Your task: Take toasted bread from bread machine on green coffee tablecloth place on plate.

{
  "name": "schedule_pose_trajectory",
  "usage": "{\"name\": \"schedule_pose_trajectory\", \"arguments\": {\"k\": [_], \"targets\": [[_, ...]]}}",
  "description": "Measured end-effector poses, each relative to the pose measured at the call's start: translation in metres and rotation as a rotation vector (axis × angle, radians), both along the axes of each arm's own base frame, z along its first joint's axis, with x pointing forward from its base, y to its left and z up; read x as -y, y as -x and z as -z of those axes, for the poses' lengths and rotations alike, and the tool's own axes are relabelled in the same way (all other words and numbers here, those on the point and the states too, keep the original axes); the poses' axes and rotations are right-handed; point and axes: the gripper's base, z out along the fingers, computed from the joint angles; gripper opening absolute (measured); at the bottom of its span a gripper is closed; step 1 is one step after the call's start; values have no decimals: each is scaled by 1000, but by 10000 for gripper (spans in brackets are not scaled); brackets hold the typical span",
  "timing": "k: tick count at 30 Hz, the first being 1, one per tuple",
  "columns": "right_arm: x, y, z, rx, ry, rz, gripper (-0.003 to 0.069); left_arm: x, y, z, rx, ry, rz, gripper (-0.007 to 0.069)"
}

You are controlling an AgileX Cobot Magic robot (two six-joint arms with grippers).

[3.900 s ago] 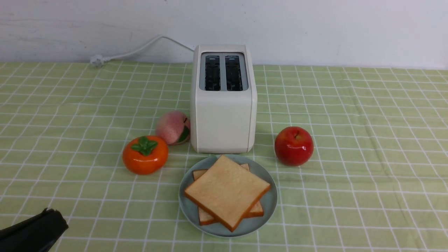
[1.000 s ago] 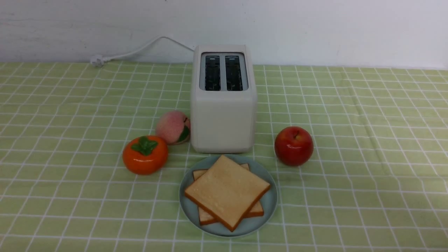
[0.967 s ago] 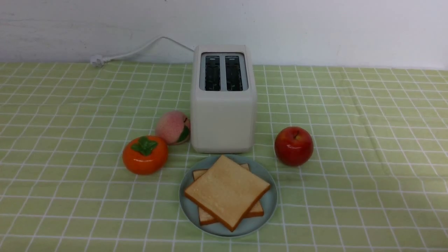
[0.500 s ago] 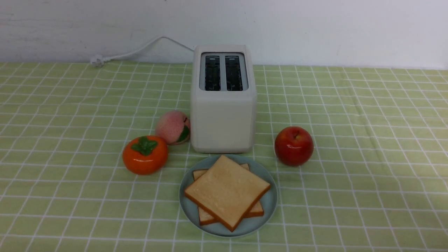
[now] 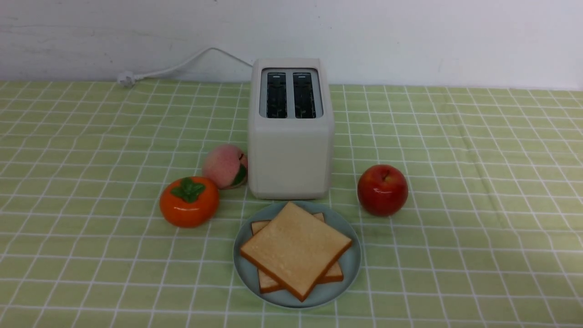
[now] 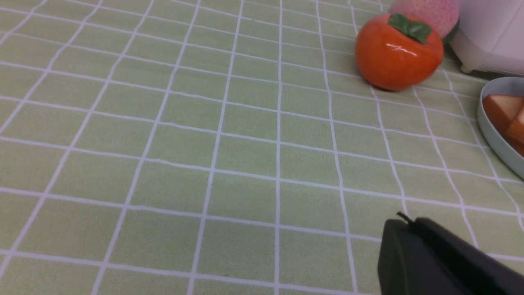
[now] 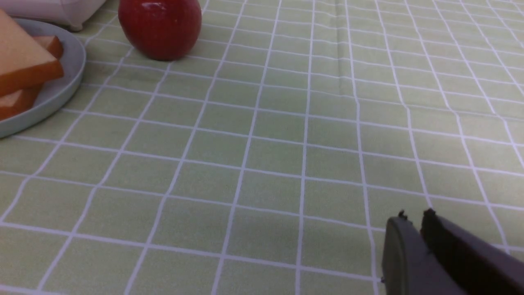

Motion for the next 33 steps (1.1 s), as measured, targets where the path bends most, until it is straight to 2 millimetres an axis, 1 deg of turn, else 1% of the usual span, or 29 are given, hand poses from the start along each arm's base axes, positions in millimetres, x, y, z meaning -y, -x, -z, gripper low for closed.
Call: {"name": "schedule_pose_trajectory", "arguments": {"k": [33], "targets": [[0, 0, 0, 0, 0, 0, 106, 0, 0, 0, 0, 0, 0, 5]]}}
